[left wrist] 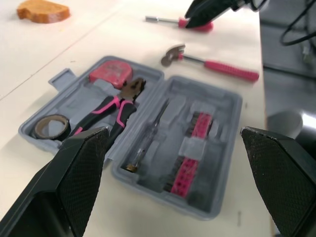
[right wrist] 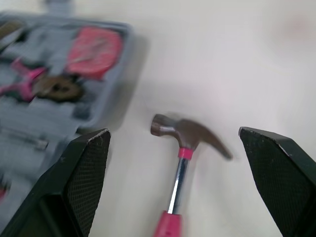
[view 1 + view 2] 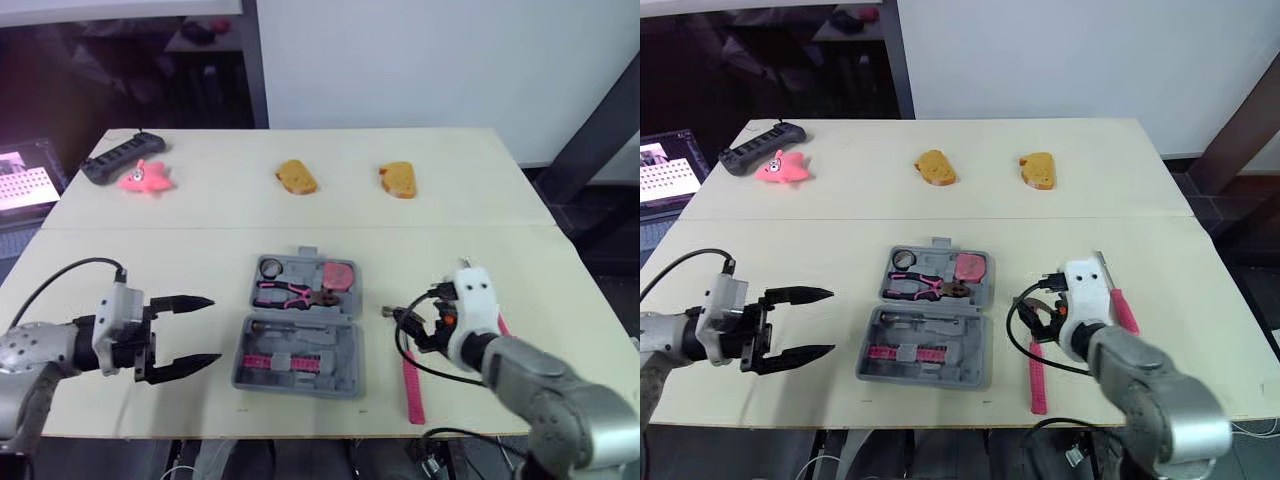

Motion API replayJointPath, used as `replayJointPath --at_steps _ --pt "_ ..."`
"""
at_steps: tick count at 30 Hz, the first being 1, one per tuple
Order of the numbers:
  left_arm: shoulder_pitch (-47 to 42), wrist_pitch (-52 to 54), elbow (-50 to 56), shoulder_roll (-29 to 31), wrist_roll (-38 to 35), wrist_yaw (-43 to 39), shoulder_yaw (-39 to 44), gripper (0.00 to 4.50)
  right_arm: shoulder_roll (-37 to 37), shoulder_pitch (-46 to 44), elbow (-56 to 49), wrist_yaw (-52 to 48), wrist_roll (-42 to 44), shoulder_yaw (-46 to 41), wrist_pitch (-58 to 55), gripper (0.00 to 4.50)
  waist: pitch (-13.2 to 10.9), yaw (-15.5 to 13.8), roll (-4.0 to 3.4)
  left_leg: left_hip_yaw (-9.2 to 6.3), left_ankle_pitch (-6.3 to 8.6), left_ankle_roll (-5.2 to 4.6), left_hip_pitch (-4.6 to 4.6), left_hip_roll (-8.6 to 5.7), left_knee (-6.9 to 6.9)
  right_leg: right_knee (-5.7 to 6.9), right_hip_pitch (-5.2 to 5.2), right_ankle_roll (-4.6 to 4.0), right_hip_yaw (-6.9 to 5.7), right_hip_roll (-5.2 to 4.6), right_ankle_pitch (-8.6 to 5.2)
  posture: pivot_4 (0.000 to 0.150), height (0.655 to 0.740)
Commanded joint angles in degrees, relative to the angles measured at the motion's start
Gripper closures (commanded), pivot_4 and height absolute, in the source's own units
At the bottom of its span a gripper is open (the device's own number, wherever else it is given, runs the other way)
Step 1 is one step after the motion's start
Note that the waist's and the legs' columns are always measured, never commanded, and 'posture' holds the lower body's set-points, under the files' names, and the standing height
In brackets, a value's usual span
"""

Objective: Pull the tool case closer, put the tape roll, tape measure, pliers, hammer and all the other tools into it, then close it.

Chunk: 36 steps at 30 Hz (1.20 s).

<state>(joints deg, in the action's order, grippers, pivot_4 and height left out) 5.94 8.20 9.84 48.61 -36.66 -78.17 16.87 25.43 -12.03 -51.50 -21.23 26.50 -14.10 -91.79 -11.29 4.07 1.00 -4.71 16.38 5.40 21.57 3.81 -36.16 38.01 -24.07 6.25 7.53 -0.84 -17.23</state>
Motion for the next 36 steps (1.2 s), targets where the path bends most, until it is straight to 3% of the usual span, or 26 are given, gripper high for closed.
replayJointPath --at_steps 1,4,7,10,12,20,26,29,33,36 --pt "0.3 -1.4 0.1 -0.1 -1.1 -3.1 0.7 0.00 13.0 -4.1 4.4 -13.8 4.0 7.3 10.6 0.08 0.0 0.1 0.03 0.01 0.00 0.00 -0.04 0.01 -0.01 0.00 0.02 0.00 0.00 0.01 0.00 0.150 0.7400" --pt "0.1 -0.5 -0.1 -1.1 -2.7 -4.6 0.6 0.00 26.7 -5.4 11.9 -25.6 -2.1 18.0 30.8 0.08 0.0 0.0 0.05 -0.02 0.04 -0.08 -0.05 0.03 0.04 0.00 0.01 0.09 -0.02 0.05 0.01 0.150 0.7400" --pt "-0.6 -1.1 0.4 -2.7 -2.6 -3.6 0.4 0.00 36.6 -9.7 24.9 -41.4 -18.7 32.1 66.0 0.08 0.0 0.0 0.08 0.03 0.07 -0.13 -0.01 0.01 -0.02 -0.06 0.02 0.30 -0.02 0.00 0.05 0.150 0.7400" --pt "-1.2 -1.9 0.5 -2.4 -1.4 -4.8 -0.5 0.00 37.0 -17.3 37.2 -51.5 -29.4 41.5 93.1 0.08 0.0 0.2 0.13 0.10 0.08 -0.15 0.00 0.01 -0.06 -0.15 0.05 0.33 -0.02 -0.04 0.07 0.150 0.7400" --pt "-1.1 -1.8 0.3 -2.2 -0.9 -5.4 -0.9 0.00 34.2 -22.2 43.9 -54.7 -32.5 44.4 103.9 0.08 0.0 0.3 0.11 0.11 0.08 -0.15 -0.05 0.02 -0.06 -0.14 0.07 0.33 -0.02 -0.03 0.09 0.150 0.7400" --pt "1.0 -2.0 1.6 -3.0 -0.9 -4.7 -0.8 0.00 26.3 -35.8 65.2 -60.7 -47.3 55.0 135.5 0.08 -0.1 -0.2 0.03 0.08 0.07 -0.14 -0.08 0.03 -0.08 0.04 0.07 0.29 -0.03 -0.04 0.10 0.150 0.7400" --pt "1.9 -1.4 2.8 -3.1 -1.0 -2.9 -0.4 0.00 22.7 -36.9 71.2 -57.1 -57.6 58.5 142.4 0.08 -0.1 0.0 0.02 0.07 0.06 -0.13 -0.12 0.01 -0.08 0.11 0.07 0.27 -0.04 -0.05 0.11 0.150 0.7400" --pt "2.1 -1.4 3.2 -3.2 -0.9 -2.3 -0.6 0.00 20.9 -35.9 72.6 -54.2 -62.2 59.1 142.6 0.95 0.0 0.2 0.24 0.04 0.06 -0.12 -0.28 0.02 -0.10 0.12 0.23 0.23 -0.04 -0.03 0.13 0.150 0.7400" --pt "1.9 -1.6 2.9 -3.2 -0.7 -1.9 -0.9 0.00 20.3 -35.2 72.7 -53.3 -64.0 58.5 142.0 2.81 0.0 0.4 0.40 0.05 0.07 -0.13 -1.35 0.03 -0.11 0.01 1.32 -0.05 -0.03 -0.01 -0.02 0.150 0.7400" --pt "1.6 -2.1 1.9 -3.3 -0.2 -2.0 -1.3 0.00 20.2 -35.0 72.0 -52.6 -64.3 57.5 141.2 4.25 0.1 0.4 0.48 0.03 0.07 -0.13 -1.41 0.04 -0.11 0.02 1.38 -0.15 -0.02 0.02 -0.07 0.150 0.7400"
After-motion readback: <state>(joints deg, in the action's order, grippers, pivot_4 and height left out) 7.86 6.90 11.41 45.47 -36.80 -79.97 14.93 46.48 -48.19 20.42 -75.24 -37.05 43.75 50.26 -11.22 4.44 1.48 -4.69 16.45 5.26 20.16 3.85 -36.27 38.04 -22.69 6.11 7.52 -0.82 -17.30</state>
